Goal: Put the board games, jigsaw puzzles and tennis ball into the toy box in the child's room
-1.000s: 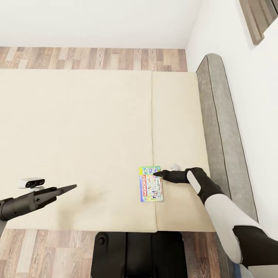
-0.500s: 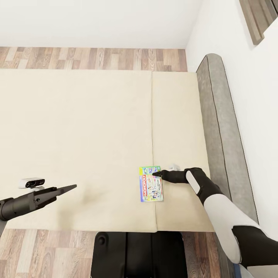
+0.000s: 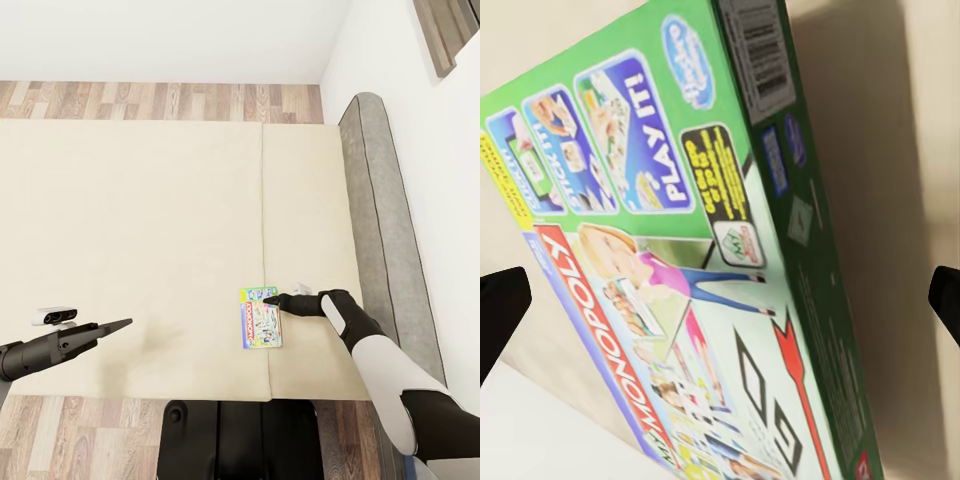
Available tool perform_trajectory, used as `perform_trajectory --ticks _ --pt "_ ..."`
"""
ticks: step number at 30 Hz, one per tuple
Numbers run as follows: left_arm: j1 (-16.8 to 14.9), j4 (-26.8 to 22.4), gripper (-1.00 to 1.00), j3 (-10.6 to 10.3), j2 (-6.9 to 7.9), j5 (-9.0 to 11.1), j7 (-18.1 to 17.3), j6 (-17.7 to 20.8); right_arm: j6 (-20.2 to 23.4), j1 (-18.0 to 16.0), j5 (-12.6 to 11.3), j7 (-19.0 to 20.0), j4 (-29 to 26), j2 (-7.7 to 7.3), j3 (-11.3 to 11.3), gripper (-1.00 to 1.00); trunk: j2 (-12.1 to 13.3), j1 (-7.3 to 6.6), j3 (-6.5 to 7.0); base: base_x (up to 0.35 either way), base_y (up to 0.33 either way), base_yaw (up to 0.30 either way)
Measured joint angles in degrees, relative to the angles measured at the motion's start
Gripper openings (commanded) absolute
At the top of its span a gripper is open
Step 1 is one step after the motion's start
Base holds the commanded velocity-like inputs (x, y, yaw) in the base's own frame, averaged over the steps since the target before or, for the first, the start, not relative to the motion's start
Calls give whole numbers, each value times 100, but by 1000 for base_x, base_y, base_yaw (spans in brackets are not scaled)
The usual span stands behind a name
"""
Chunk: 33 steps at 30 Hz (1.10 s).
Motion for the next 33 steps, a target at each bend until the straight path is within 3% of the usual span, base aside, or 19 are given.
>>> perform_trajectory --ticks 33 --pt "0 9 100 9 3 20 0 8 0 0 -2 8 1 0 -1 100 0 0 0 0 0 0"
